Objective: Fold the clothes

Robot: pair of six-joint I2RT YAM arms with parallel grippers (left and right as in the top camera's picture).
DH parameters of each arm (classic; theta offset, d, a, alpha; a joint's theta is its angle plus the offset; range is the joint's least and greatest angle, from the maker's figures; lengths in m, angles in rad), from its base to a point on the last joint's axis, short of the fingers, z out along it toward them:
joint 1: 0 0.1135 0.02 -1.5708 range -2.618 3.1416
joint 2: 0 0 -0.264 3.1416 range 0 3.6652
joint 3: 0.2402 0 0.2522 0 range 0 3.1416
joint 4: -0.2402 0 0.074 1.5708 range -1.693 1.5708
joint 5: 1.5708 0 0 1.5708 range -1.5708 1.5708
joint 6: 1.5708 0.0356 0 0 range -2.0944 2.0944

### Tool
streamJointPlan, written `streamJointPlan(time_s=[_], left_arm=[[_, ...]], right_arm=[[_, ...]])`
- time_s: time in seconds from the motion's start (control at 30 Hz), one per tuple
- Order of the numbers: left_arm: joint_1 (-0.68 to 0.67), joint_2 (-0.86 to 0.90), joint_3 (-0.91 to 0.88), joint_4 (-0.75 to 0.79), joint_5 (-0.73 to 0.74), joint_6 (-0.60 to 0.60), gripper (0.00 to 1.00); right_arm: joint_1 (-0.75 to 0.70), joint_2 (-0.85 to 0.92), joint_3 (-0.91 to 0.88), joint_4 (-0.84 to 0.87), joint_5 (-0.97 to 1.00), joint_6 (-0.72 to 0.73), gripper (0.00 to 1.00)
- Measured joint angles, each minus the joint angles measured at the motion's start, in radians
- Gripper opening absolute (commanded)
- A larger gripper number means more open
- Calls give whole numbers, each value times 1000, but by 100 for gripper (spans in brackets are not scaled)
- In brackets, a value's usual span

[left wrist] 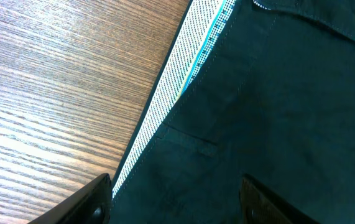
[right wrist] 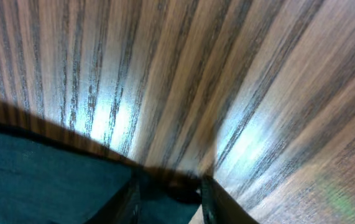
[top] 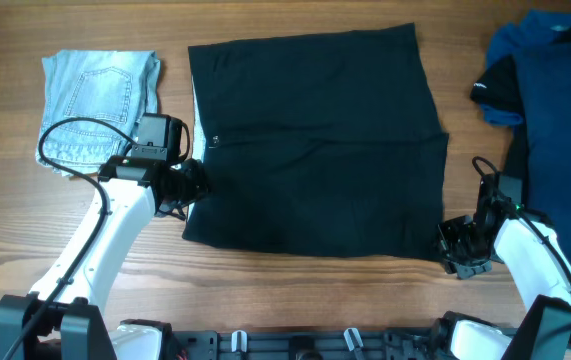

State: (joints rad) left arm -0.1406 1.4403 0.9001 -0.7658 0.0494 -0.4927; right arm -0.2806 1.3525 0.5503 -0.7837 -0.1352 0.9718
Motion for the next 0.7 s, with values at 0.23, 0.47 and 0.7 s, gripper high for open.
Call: streamJointPlan(time_s=[0.23, 0.47, 0.7], left_arm=[[0, 0, 0, 0, 0, 0, 65], [0, 0, 0, 0, 0, 0, 65], [0, 0, 0, 0, 0, -3, 53]], right_arm=[[3, -5, 0, 32, -32, 4, 52], [3, -4, -6, 24, -80, 0, 18], [3, -1, -13, 27, -97, 0, 4]])
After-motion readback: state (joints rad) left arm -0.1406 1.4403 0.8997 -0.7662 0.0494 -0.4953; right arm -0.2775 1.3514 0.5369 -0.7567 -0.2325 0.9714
